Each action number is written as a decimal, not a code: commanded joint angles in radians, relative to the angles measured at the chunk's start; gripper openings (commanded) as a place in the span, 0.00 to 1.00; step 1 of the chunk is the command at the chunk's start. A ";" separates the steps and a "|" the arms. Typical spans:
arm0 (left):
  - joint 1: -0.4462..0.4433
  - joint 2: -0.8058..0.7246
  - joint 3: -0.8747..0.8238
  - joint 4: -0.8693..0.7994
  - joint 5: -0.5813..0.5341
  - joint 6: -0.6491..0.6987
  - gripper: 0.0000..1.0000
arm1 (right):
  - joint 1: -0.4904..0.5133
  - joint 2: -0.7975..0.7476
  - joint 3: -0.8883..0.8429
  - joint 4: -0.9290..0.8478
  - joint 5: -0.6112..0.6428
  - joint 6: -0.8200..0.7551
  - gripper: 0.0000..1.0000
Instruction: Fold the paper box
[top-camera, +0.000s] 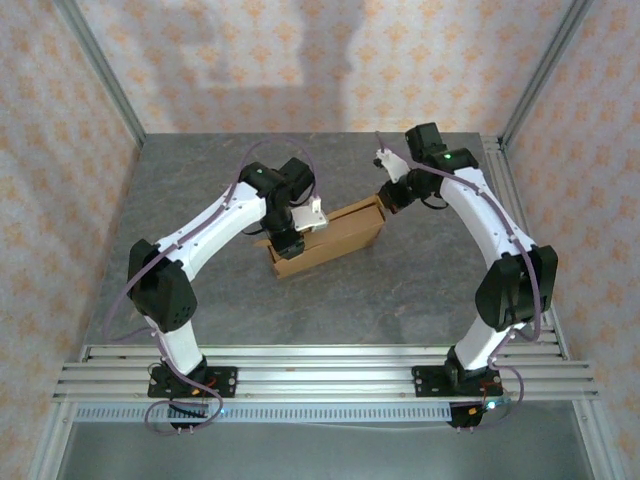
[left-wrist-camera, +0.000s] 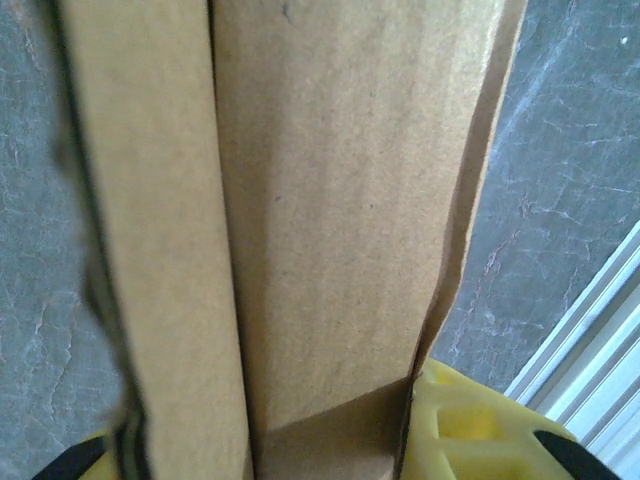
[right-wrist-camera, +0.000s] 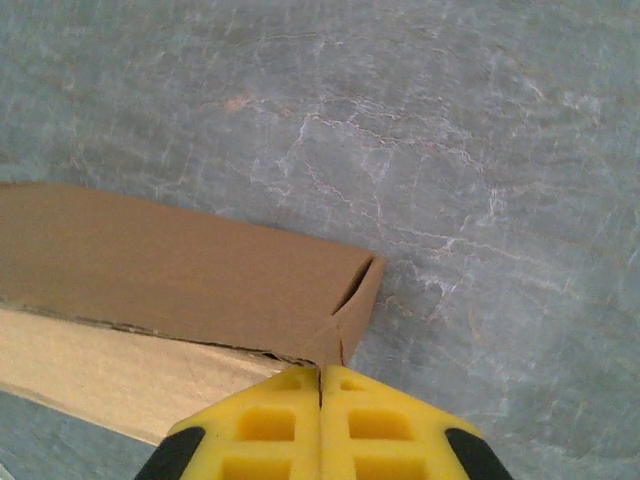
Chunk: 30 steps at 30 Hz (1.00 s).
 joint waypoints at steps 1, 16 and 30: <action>0.004 0.111 -0.048 0.060 0.032 -0.012 0.33 | 0.012 -0.050 0.049 -0.017 0.008 0.216 0.00; 0.004 0.119 -0.041 0.064 0.035 -0.007 0.33 | 0.012 -0.014 0.041 -0.016 -0.010 0.435 0.00; 0.020 0.119 -0.017 0.084 0.149 0.007 0.37 | 0.012 -0.064 -0.191 0.242 0.049 0.333 0.00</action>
